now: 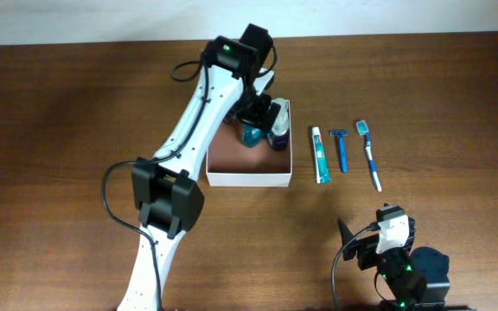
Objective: Pack container
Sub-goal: 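Place the mouthwash bottle into the box beside the soap bottle, then grasp the green Dettol soap bar with the left gripper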
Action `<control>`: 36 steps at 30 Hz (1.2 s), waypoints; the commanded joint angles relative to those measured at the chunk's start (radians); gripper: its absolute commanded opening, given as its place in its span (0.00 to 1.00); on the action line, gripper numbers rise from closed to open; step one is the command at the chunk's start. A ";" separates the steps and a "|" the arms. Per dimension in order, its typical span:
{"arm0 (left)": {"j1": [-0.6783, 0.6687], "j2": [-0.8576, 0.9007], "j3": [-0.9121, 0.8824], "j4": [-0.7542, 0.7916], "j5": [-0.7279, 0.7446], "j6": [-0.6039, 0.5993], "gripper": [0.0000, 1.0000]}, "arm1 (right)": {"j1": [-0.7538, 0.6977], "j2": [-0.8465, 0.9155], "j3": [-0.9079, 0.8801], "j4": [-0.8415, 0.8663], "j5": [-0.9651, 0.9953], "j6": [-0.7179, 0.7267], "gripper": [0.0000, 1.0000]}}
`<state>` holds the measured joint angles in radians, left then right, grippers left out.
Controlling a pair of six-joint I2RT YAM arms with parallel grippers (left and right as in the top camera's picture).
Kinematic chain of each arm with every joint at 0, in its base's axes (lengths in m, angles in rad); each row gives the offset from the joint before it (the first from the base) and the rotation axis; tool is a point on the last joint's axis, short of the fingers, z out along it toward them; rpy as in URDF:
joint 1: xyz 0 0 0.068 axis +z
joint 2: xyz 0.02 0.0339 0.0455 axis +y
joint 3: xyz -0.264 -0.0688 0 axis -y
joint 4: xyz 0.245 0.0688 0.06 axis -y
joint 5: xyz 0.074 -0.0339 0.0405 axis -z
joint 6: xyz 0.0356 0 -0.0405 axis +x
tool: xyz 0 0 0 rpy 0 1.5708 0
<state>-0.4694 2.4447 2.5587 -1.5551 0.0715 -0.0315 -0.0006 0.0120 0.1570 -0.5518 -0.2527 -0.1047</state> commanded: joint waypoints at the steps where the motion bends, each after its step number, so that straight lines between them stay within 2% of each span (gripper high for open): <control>1: 0.040 -0.019 0.111 -0.085 0.010 -0.006 1.00 | -0.007 -0.008 -0.006 -0.001 0.005 0.009 0.99; 4: 0.078 -0.038 0.180 -0.133 0.037 -0.006 1.00 | -0.007 -0.008 -0.006 -0.001 0.005 0.009 0.99; 11: 0.115 -0.206 0.157 -0.133 0.042 -0.002 1.00 | -0.007 -0.008 -0.006 -0.001 0.005 0.009 0.99; 18: 0.125 -0.455 -0.094 -0.133 -0.257 -0.003 1.00 | -0.007 -0.008 -0.006 -0.001 0.005 0.009 0.99; 21: 0.175 -0.478 -0.246 -0.131 -0.233 -0.010 1.00 | -0.007 -0.008 -0.006 -0.001 0.005 0.009 0.99; 25: 0.232 -0.470 -0.470 0.003 -0.134 -0.010 1.00 | -0.007 -0.008 -0.006 -0.001 0.005 0.009 0.99; 30: 0.265 -0.468 -0.758 0.249 -0.116 -0.014 1.00 | -0.007 -0.008 -0.006 -0.001 0.005 0.009 0.99; 36: 0.300 -0.449 -0.972 0.407 -0.112 -0.037 1.00 | -0.007 -0.008 -0.006 -0.001 0.005 0.009 0.99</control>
<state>-0.1909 1.9945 1.6501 -1.1862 -0.0593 -0.0498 -0.0006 0.0120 0.1570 -0.5518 -0.2523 -0.1043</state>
